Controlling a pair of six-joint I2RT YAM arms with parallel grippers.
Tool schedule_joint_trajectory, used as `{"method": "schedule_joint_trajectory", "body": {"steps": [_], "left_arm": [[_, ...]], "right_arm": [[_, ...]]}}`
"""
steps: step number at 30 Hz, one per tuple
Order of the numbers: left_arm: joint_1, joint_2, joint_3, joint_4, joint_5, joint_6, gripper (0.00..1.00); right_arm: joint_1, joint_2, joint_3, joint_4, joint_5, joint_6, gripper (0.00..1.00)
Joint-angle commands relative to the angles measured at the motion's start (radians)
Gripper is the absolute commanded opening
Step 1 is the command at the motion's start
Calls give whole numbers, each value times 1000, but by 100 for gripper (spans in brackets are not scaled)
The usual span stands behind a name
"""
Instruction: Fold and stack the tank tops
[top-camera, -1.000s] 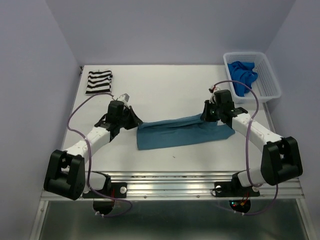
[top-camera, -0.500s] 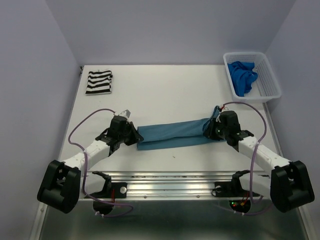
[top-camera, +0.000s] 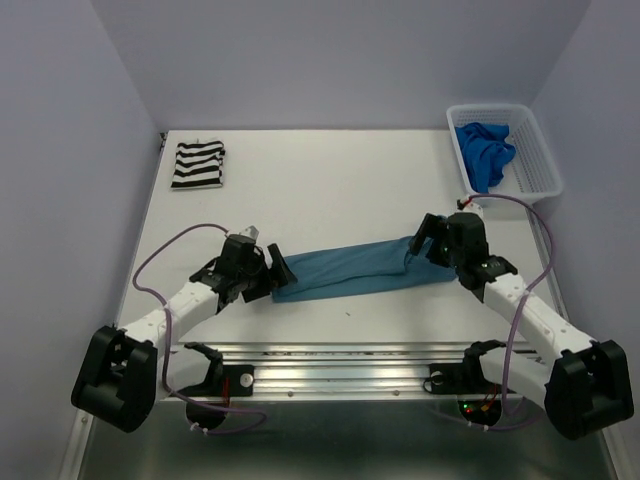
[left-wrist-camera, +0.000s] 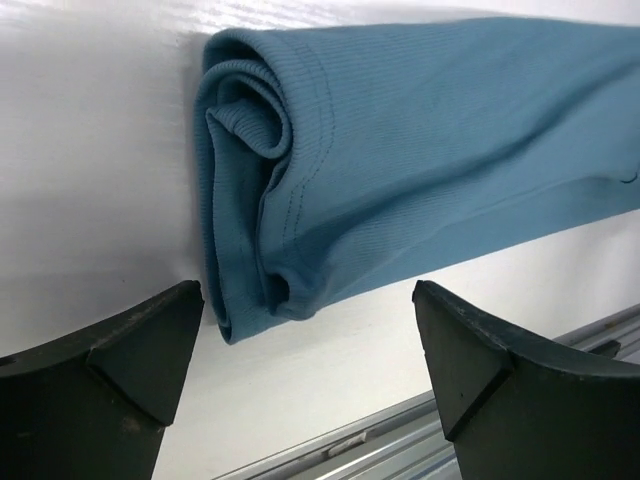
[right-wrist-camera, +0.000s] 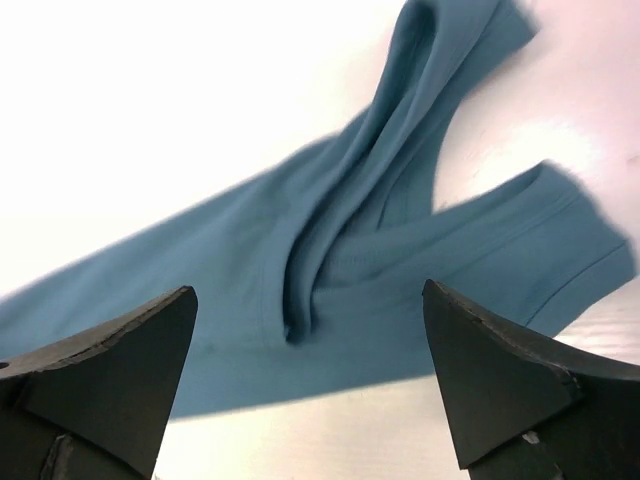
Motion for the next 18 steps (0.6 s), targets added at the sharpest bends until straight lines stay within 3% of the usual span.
{"method": "schedule_joint_trajectory", "body": {"steps": [1,5,15,18], "left_arm": [[-7,-79,93,-107,-59,9,99],[-8,-82,170,-125,-83,32,99],[-31,114,279,23,2,81,99],[-45,179,277,54,29,78,99]], "right_arm": [[6,77,132,-26,254,39,100],[6,221,257,-52,370,25,100],[-60,592,513,-124,339,44,100],[-60,628,548,-131,345,39,93]]}}
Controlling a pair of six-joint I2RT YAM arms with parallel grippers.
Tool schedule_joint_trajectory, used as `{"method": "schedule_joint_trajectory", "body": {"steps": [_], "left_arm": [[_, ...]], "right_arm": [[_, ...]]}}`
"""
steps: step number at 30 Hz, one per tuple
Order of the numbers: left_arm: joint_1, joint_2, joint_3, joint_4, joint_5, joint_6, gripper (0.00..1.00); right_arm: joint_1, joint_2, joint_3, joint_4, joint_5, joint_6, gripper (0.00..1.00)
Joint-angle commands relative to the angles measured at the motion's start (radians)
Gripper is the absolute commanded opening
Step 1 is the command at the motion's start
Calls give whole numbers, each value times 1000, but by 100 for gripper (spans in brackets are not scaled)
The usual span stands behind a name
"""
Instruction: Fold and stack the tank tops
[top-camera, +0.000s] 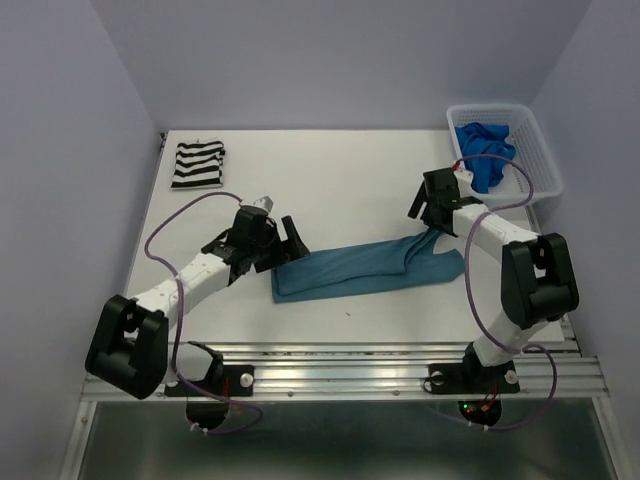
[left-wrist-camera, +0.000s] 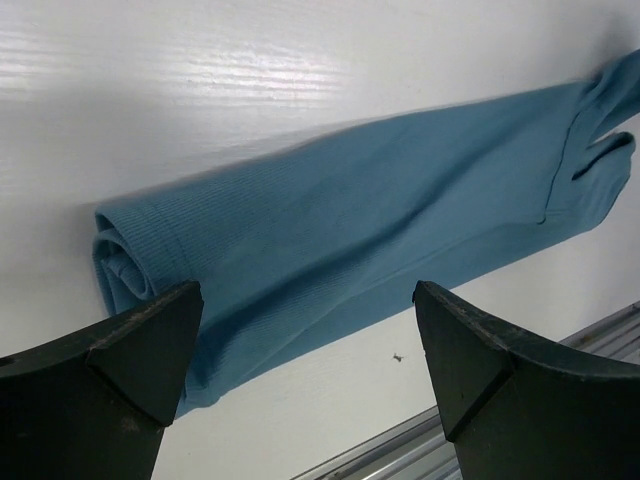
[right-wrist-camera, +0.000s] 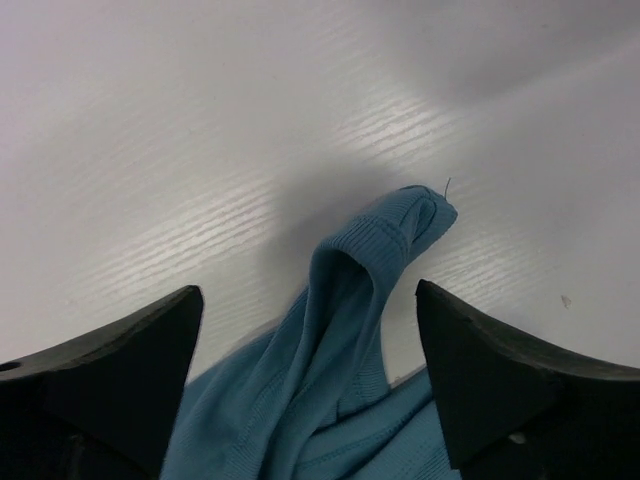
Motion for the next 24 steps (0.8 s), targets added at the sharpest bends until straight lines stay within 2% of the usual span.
{"method": "schedule_joint_trajectory", "body": {"steps": [1,3,10,12,13,15,16,18,24], "left_arm": [[-24,67,20,82,51,25,99],[-29,90,14,91,60,22,99],[-32,161,-14,131,71,24,99],[-31,170,-29,131,65,22,99],[-31,171,-34,136,63,21,99],[-31,179,-55,147,66,14,99],[-31,191,-60,151,66,11,99],[-32,214,-72,150,62,7,99],[-29,239,-71,93,-19,-9,99]], "right_arm": [[-5,40,77,-33,48,0,85],[-5,63,91,-49,60,3,81],[-5,117,102,-78,106,4,81],[-5,119,97,-90,112,10,76],[-5,116,93,-90,112,10,65],[-5,100,79,-90,118,15,53],[-5,94,76,-90,126,17,39],[-5,70,73,-90,123,9,26],[-5,-25,36,-90,108,-16,18]]}}
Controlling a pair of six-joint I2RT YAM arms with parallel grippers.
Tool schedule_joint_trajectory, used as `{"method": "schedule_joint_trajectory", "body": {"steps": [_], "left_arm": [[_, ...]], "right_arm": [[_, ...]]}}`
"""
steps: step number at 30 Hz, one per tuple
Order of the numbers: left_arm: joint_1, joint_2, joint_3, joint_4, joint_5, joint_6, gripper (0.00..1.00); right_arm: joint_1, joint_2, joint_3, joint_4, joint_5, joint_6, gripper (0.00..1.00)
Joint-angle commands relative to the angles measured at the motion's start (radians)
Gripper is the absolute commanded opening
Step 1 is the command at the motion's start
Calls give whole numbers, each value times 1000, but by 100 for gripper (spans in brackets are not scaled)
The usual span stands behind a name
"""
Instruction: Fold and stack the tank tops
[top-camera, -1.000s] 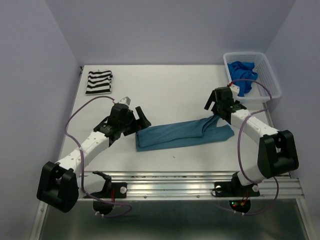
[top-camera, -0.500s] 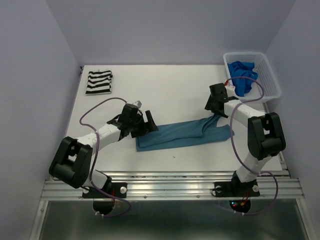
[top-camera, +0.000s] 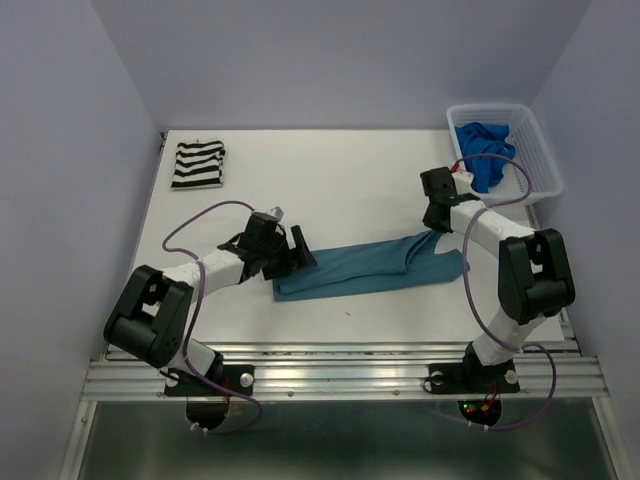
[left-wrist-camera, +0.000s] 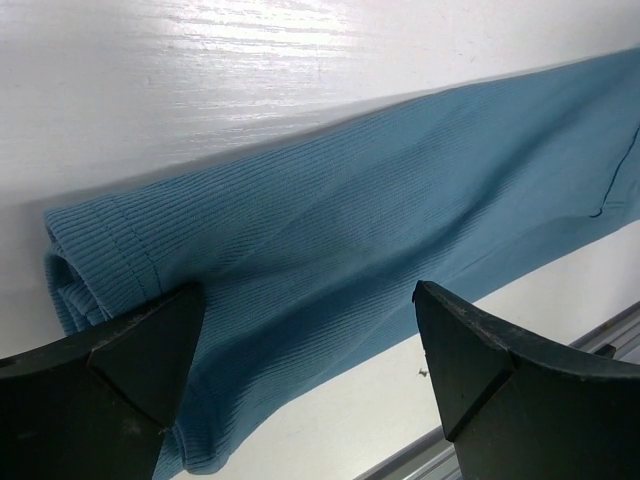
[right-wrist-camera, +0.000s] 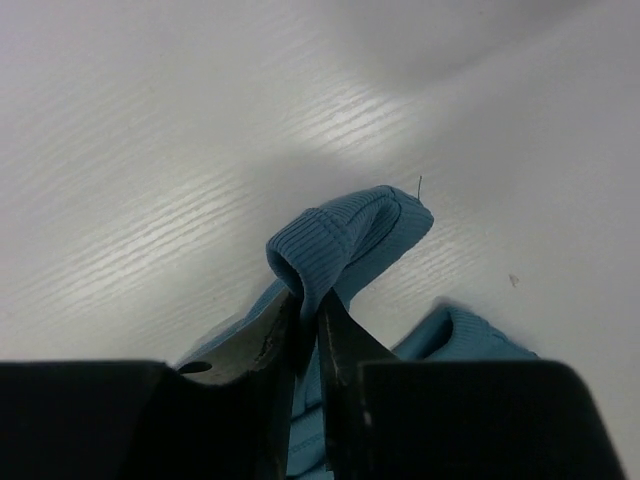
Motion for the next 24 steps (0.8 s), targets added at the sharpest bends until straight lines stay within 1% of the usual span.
{"method": "schedule_joint_trajectory", "body": {"steps": [1,3,5,6,9,12,17,20,24], "left_arm": [[-2,33,-26,-99,-88,-2,99],[1,24,-27,-110,-93,-4,99],[1,11,-29,-122,-93,-5,99],[2,7,-35,-124,-91,-8,99],[2,-5,-43,-136,-87,-7,99],[4,-19,-43,-168,-103,-4,99],[7,-41,-40,-213,-111,-1,99],[8,-39,-30,-219,-102,10,99],[8,-30,-4,-237,-116,22,99]], "right_arm": [[-4,-129,-33,7,23,-28,16],[-13,-194,-60,5,7,-34,15],[-22,-248,-106,7,-15,-44,11],[-22,-306,-121,7,-20,-45,10],[-33,-401,-172,11,-25,-60,9],[-57,-455,-240,24,-22,-83,7],[-111,-489,-338,70,-57,-94,7],[-111,-479,-373,105,-62,-99,8],[-111,-448,-407,143,-37,-100,14]]}}
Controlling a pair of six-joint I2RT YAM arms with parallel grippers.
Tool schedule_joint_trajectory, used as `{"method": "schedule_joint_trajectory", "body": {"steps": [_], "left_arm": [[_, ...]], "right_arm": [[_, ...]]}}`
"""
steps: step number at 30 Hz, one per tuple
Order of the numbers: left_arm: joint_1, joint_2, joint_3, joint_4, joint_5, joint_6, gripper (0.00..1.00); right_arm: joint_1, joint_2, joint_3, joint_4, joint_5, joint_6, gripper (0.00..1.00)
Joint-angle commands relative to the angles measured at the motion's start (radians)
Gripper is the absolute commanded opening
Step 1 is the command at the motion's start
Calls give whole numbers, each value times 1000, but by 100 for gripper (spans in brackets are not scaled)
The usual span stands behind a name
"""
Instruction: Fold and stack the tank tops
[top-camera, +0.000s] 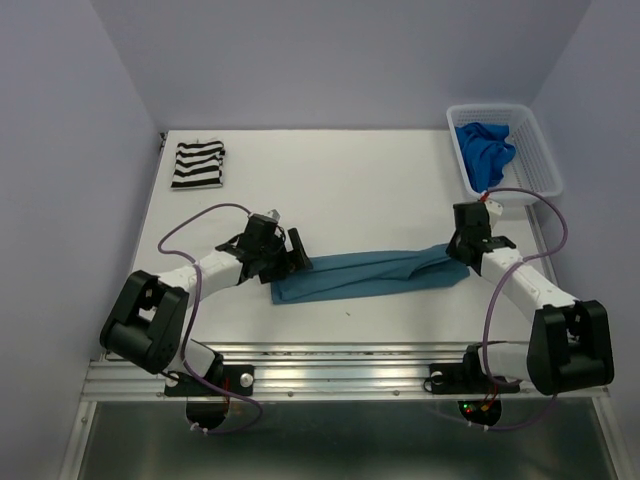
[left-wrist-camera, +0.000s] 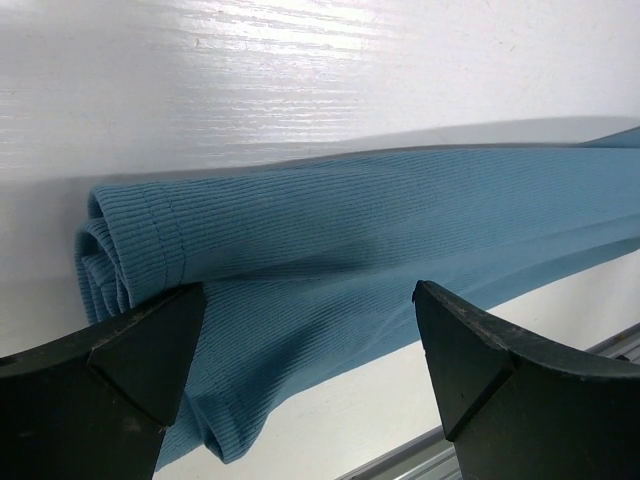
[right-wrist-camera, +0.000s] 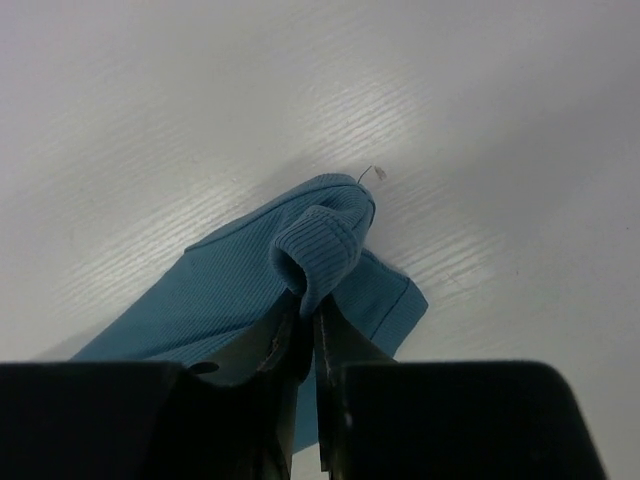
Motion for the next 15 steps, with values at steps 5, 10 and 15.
{"method": "schedule_joint_trajectory", "body": {"steps": [5,10,15], "left_arm": [[7,4,35,-162,-70,51,99],[7,-31,78,-186,-87,60,99],[7,-86,134,-218,-124,66,99]], "right_arm": [[-14,98,-12,104,112,-3,43],[-14,50,35,52,40,-19,62],[-14,-113,19,69,-217,-55,87]]}}
